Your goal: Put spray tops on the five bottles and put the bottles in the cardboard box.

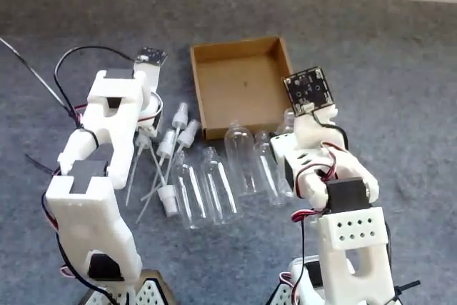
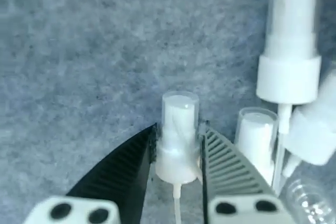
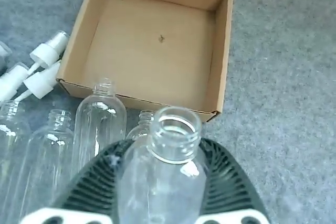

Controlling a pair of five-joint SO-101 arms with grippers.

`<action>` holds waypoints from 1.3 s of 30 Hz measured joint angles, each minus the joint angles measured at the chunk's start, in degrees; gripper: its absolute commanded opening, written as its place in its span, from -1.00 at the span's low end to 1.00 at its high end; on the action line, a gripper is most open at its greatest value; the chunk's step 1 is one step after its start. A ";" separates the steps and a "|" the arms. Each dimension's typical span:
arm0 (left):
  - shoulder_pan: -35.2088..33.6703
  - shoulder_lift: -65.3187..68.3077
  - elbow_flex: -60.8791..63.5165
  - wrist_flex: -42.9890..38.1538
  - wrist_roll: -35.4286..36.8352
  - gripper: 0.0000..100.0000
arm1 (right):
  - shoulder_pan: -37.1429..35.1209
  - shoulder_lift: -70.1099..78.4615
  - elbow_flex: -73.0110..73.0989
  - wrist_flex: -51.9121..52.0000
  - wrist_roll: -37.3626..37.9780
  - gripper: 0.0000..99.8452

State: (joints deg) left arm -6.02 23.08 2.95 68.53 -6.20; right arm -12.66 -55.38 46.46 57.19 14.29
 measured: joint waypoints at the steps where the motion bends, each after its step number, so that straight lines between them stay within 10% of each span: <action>1: -0.09 0.09 -0.79 0.00 0.00 -0.94 | 0.00 0.00 0.00 0.00 0.00 -0.99; 27: -5.01 -34.29 -9.41 -0.70 11.16 -0.90 | -2.81 0.00 0.00 -0.35 0.00 -0.99; 39: -0.53 -55.47 -14.51 1.67 18.02 -0.90 | -18.29 -15.38 13.89 -28.22 -1.76 -0.99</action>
State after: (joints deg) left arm -6.55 -32.40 -11.56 70.20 11.82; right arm -30.95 -70.77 60.35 28.97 12.53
